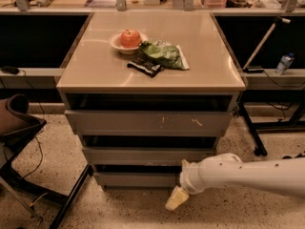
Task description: Open bottom drawer
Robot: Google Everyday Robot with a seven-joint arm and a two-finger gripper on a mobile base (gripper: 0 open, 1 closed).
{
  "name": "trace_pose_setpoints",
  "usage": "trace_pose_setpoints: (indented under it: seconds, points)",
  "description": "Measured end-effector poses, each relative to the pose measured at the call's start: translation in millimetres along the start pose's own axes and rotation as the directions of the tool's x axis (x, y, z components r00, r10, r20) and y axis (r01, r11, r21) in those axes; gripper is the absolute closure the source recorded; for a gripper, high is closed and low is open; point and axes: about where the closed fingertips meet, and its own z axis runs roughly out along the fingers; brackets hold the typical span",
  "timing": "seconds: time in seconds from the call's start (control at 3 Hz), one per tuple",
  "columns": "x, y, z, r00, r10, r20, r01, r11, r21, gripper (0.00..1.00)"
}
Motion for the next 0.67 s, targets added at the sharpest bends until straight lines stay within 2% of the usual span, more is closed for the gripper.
trace_pose_setpoints:
  seconds: [0.33, 0.67]
  points:
    - [-6, -18, 5, 0.999, 0.025, 0.020, -0.026, 0.9982, 0.055, 0.00]
    - [11, -25, 22, 0.994, 0.085, 0.070, -0.087, 0.9956, 0.034, 0.00]
